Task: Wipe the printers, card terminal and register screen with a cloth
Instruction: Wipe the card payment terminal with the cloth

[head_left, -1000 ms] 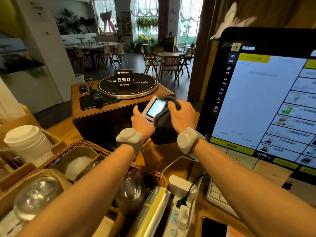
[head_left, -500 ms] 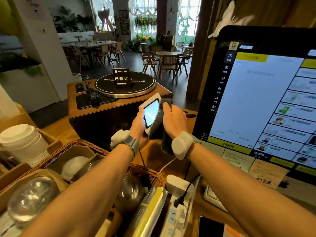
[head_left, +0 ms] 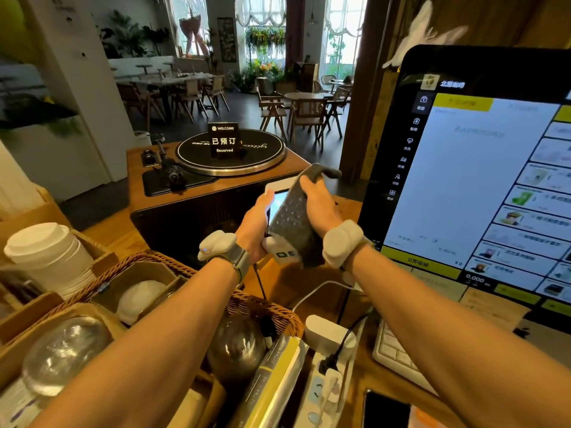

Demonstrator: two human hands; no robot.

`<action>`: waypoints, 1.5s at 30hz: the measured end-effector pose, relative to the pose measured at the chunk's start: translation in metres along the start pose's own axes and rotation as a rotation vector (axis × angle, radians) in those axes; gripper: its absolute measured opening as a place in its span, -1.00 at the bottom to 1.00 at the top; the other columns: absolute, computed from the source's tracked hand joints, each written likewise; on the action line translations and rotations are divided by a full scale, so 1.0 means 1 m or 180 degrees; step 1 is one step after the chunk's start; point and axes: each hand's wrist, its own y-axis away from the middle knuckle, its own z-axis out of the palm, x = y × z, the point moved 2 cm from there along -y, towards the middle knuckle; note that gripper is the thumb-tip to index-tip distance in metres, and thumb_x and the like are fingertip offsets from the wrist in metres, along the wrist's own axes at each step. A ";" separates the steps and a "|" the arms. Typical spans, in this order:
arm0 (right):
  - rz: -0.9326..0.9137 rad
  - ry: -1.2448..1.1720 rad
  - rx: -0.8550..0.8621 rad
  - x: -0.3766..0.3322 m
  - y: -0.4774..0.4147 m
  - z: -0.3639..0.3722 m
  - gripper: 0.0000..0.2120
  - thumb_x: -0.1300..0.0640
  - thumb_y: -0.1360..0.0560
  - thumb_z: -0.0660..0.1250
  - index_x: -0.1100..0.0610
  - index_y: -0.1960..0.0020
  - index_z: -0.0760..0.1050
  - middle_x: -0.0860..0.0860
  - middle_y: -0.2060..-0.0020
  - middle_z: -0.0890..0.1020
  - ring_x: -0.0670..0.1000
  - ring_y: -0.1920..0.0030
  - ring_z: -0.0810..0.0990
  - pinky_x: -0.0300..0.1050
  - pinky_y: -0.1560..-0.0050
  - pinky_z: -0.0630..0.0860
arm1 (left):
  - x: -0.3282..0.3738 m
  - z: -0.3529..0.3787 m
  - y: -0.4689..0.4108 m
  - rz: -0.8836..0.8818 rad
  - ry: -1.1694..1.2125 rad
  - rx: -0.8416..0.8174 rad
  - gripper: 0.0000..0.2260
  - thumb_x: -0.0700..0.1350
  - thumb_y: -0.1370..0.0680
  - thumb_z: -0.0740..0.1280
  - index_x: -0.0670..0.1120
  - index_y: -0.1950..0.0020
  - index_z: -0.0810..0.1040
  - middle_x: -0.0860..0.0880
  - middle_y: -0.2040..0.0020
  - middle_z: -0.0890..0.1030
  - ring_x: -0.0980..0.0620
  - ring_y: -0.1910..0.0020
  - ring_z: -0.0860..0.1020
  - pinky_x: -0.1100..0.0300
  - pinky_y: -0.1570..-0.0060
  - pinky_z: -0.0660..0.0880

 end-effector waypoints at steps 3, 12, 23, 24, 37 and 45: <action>-0.1200 0.2385 -0.0315 0.015 0.020 0.015 -0.70 0.14 -0.60 0.05 0.23 -0.21 0.43 0.16 -0.17 0.44 0.17 -0.24 0.38 0.02 -0.29 0.30 | 0.008 -0.001 -0.001 -0.0039 0.0333 0.0060 -0.45 0.22 -0.59 0.11 -0.12 -0.44 0.37 -0.20 -0.23 0.57 -0.13 -0.10 0.59 0.07 0.03 0.55; -0.1751 0.4449 -0.0477 0.011 0.017 0.012 -0.51 -0.07 -0.58 -0.05 0.13 -0.42 0.27 0.13 -0.44 0.29 0.18 -0.51 -0.05 0.28 -0.45 -0.07 | 0.000 0.012 0.002 0.0199 0.0200 -0.0214 -0.42 0.35 -0.56 -0.08 0.07 -0.27 0.52 -0.08 -0.04 0.69 -0.05 -0.02 0.66 0.12 0.05 0.59; -0.1730 0.4142 0.0367 0.007 0.008 0.011 -0.66 -0.12 -0.56 -0.01 0.00 -0.21 0.34 0.08 -0.09 0.43 0.15 -0.09 0.37 0.20 -0.01 0.35 | 0.003 0.019 0.010 0.0272 0.0001 -0.0232 -0.40 0.46 -0.44 0.04 0.06 -0.07 0.61 -0.12 0.06 0.72 -0.05 0.09 0.70 0.10 0.24 0.63; -0.1721 0.4080 0.0470 0.004 0.006 0.011 -0.67 -0.13 -0.57 -0.01 0.02 -0.15 0.37 0.08 -0.05 0.45 0.15 -0.06 0.39 0.19 0.00 0.36 | 0.003 0.020 0.010 0.0305 -0.0016 -0.0263 -0.41 0.46 -0.45 0.05 0.07 -0.10 0.60 -0.12 0.01 0.71 -0.05 0.04 0.69 0.09 0.18 0.63; -0.1545 0.3033 0.0861 -0.016 -0.022 0.005 -0.58 -0.22 -0.56 0.09 0.13 0.06 0.45 0.14 0.14 0.61 0.25 0.08 0.55 -0.02 0.22 0.31 | 0.007 0.001 0.022 0.0726 -0.1144 -0.0642 -0.44 0.14 -0.44 0.31 -0.01 -0.40 0.33 -0.08 -0.29 0.55 -0.08 -0.27 0.52 -0.03 -0.27 0.44; -0.1528 0.2341 0.1157 -0.039 -0.024 -0.014 -0.65 0.29 -0.54 0.16 0.10 -0.30 0.42 0.20 -0.04 0.59 0.21 0.02 0.55 -0.04 0.15 0.46 | 0.006 -0.016 0.007 0.0345 -0.0928 -0.0060 -0.45 -0.16 -0.46 0.45 -0.05 -0.40 0.32 -0.11 -0.22 0.57 -0.07 -0.07 0.60 0.02 0.05 0.58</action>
